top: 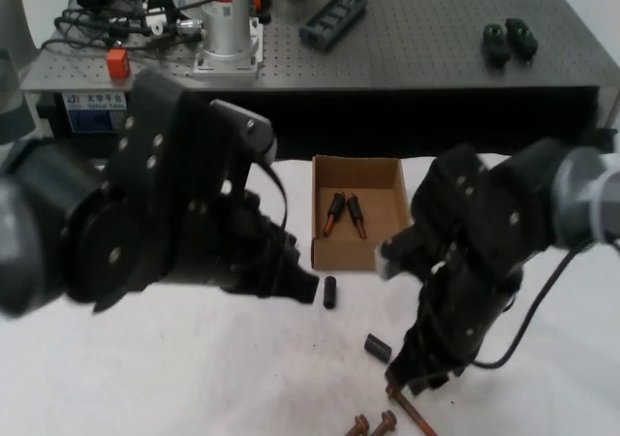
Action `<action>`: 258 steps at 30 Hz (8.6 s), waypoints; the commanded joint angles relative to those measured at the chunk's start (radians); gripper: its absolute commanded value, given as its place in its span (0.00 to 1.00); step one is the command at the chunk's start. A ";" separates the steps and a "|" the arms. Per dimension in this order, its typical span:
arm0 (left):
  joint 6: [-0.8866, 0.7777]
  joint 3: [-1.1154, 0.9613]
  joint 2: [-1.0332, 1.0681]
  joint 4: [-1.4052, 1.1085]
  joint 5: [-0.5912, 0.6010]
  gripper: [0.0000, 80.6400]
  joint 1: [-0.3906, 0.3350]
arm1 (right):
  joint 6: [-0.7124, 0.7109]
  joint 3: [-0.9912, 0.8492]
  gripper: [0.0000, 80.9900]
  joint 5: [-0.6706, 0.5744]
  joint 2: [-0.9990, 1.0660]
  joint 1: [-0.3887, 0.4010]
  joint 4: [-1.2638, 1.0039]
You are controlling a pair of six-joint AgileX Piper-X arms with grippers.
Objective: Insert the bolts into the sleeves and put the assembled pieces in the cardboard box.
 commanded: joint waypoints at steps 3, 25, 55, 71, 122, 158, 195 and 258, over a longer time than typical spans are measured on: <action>-0.012 0.018 -0.032 -0.007 -0.002 0.01 0.000 | -0.016 -0.001 0.34 -0.001 0.061 0.045 -0.028; -0.064 0.018 -0.037 -0.037 0.360 0.01 -0.006 | 0.027 0.001 0.04 -0.129 -0.063 -0.012 -0.166; -0.327 0.251 -0.111 -0.754 0.510 0.01 -0.124 | 0.782 0.443 0.04 -0.698 -0.615 -0.104 -1.231; -0.355 0.251 -0.111 -0.754 0.460 0.01 -0.122 | 0.754 0.443 0.04 -0.786 -0.615 -0.104 -1.179; -0.028 -1.285 1.056 0.478 -0.072 0.45 -0.002 | 0.036 0.282 0.43 -0.166 -0.422 -0.137 -0.251; 0.283 -0.297 0.305 0.398 0.258 0.43 -0.036 | -0.106 -0.160 0.05 0.038 0.122 -0.028 -0.061; 0.246 -0.347 0.515 0.296 0.046 0.01 -0.218 | 0.079 0.278 0.05 -0.032 -0.797 -0.151 -0.011; -0.563 0.120 0.027 -0.831 0.542 0.01 0.007 | 0.609 0.522 0.05 -0.537 -0.531 0.032 -1.236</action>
